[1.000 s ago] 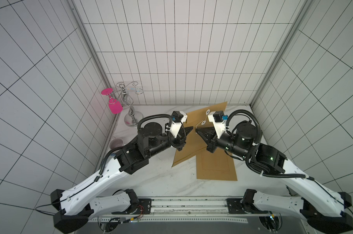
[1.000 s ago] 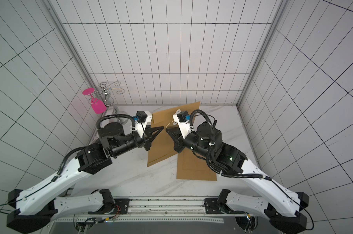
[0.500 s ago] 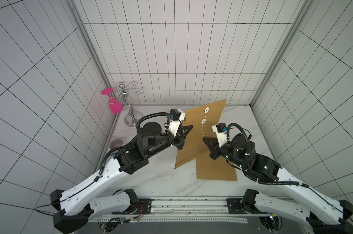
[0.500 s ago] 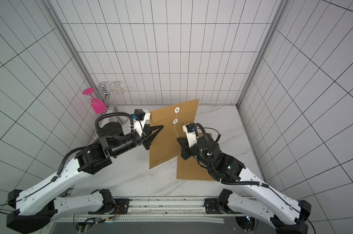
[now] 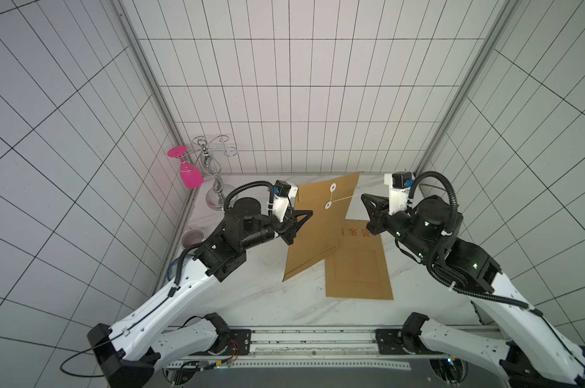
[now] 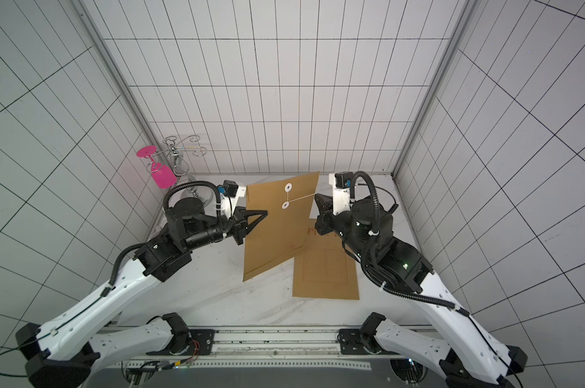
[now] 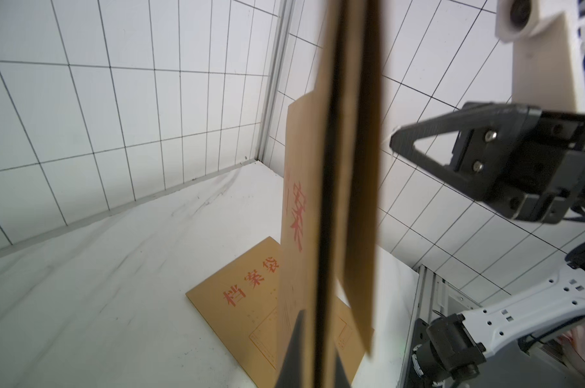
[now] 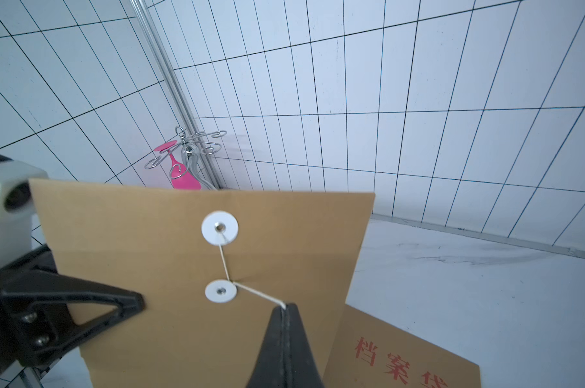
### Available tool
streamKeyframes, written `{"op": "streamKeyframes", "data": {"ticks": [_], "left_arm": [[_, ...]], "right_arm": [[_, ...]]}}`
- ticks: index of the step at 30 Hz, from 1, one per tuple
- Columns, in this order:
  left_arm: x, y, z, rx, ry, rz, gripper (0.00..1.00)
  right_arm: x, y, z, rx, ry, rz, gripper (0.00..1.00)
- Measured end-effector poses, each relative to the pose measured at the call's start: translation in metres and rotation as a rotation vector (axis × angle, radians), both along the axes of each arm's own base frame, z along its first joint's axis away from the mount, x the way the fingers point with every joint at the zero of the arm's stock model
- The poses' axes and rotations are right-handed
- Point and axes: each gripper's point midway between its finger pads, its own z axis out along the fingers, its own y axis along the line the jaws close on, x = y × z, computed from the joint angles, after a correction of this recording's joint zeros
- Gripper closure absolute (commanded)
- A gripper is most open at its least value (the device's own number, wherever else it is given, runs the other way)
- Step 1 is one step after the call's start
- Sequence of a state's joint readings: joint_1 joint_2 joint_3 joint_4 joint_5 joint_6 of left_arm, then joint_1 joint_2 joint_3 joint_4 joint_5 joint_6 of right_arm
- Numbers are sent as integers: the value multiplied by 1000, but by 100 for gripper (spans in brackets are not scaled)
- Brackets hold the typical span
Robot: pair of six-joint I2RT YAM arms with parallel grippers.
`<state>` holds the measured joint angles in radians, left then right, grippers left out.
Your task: Open the file bag
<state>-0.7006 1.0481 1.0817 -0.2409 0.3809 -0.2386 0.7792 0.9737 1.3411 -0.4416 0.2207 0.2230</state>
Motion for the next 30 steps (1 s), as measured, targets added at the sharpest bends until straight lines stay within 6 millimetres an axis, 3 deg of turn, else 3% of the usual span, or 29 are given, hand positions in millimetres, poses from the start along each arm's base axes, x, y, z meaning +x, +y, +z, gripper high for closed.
{"op": "streamKeyframes", "data": {"ticks": [6,12,17,24,30], "left_arm": [[4,8,-31,-31,61,-40,100],[14,15,-35,-81,65,-24,100],[16,15,-43,-118,66,-27,100],[34,34,-51,-137,95,39,100],[34,42,-53,-118,100,82,100]], "right_arm": [[8,46,3,-58,16,98,100],[-9,95,-12,-105,45,234,100],[-20,110,-21,-87,57,287,100],[-16,117,-85,-129,147,267,100],[-14,122,-90,-86,147,264,100]]}}
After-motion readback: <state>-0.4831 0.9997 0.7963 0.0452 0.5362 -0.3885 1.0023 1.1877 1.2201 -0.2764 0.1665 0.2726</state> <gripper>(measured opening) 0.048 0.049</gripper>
